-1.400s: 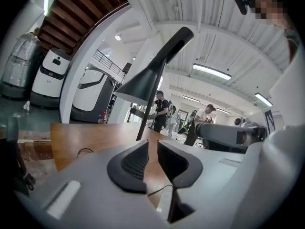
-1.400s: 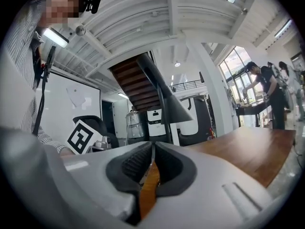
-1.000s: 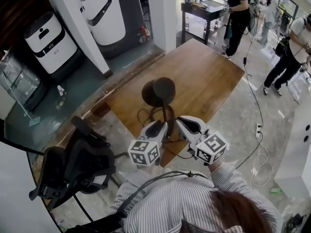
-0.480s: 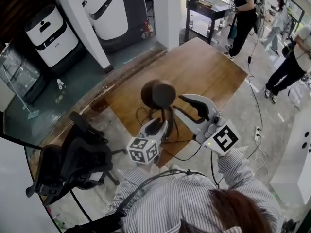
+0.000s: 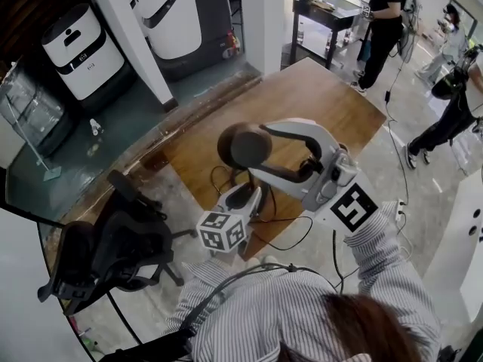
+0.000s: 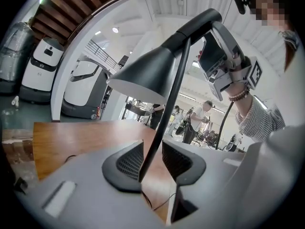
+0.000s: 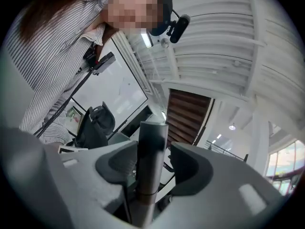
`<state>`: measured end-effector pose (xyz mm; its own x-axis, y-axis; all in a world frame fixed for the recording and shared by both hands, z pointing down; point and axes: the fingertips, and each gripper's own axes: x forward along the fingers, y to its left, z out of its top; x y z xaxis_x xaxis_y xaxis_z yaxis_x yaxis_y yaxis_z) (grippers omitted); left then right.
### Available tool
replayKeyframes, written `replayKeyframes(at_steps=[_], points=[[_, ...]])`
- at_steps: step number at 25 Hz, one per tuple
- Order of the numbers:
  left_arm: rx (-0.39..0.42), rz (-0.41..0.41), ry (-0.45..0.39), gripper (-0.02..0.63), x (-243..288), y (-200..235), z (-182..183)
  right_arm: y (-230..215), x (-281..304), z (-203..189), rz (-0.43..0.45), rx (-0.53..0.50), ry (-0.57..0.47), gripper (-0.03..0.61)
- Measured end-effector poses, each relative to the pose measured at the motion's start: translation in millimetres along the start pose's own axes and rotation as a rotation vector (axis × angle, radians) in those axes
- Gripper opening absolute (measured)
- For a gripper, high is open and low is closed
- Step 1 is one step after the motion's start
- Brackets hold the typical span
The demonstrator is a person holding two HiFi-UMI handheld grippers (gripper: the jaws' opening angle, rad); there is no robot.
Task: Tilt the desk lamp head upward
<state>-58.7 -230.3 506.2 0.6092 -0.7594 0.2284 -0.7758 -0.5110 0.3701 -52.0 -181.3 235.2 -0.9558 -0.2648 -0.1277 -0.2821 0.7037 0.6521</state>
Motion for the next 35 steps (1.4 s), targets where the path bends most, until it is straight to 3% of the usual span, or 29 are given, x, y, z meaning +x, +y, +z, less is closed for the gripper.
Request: replayKeyframes(at_steps=[12, 17, 35], points=[[-0.014, -0.040, -0.015, 0.101, 6, -1, -1, 5, 12, 2, 0.115, -0.041, -0.055, 0.202], [-0.003, -0.041, -0.004, 0.101, 7, -1, -2, 5, 10, 0, 0.122, 0.007, -0.069, 0.199], [-0.014, -0.021, -0.016, 0.100, 6, 2, -2, 8, 18, 3, 0.166, -0.014, -0.091, 0.199]])
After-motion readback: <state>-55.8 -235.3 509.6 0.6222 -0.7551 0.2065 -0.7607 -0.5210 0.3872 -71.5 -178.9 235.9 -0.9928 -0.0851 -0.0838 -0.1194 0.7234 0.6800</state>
